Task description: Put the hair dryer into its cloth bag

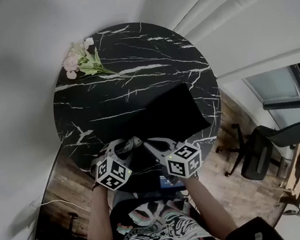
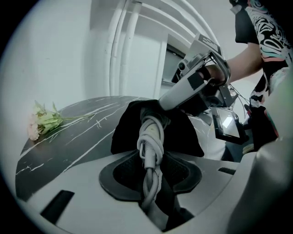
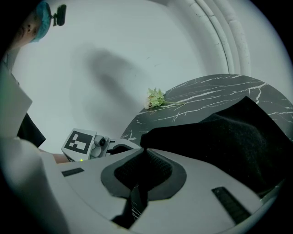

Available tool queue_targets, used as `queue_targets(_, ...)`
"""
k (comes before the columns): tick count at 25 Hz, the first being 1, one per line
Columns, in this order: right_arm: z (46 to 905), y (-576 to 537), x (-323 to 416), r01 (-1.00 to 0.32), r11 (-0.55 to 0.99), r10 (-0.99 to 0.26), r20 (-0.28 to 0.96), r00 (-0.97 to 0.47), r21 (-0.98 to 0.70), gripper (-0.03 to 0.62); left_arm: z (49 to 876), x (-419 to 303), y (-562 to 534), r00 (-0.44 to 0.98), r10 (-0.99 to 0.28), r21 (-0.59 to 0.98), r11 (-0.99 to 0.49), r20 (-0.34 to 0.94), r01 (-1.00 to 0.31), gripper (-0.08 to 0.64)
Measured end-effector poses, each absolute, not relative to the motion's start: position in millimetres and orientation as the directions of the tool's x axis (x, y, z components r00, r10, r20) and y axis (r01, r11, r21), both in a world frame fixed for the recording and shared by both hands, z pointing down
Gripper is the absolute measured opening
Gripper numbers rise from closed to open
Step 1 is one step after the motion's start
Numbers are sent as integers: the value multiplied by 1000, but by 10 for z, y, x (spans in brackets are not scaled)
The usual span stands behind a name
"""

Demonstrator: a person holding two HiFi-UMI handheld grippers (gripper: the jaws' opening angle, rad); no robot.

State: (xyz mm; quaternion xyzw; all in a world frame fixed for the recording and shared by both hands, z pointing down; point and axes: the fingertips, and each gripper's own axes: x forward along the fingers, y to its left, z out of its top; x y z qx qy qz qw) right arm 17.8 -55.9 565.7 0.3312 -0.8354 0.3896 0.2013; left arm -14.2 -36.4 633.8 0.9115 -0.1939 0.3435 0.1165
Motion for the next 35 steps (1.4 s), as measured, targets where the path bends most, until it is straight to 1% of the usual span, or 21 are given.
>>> queue_targets(20, 5667, -554, 209, -698, 476, -381, 589, -712, -535, 26, 6332, 502, -595, 730, -242, 105, -912, 639, -395, 147)
queue_targets(26, 5669, -555, 230, -679, 485, -366, 577, -730, -551, 26, 6343, 721, -685, 734, -239, 83, -924, 636, -373, 147)
queue_targets(31, 5703, -589, 301, -685, 453, -374, 576, -727, -570, 26, 6372, 852, -715, 747, -228, 92, -928, 624, -360, 147)
queue_targets(35, 5706, -621, 357, -691, 448, -387, 573, -722, -568, 26, 6419, 872, -646, 728, -216, 50, -944, 651, -325, 155)
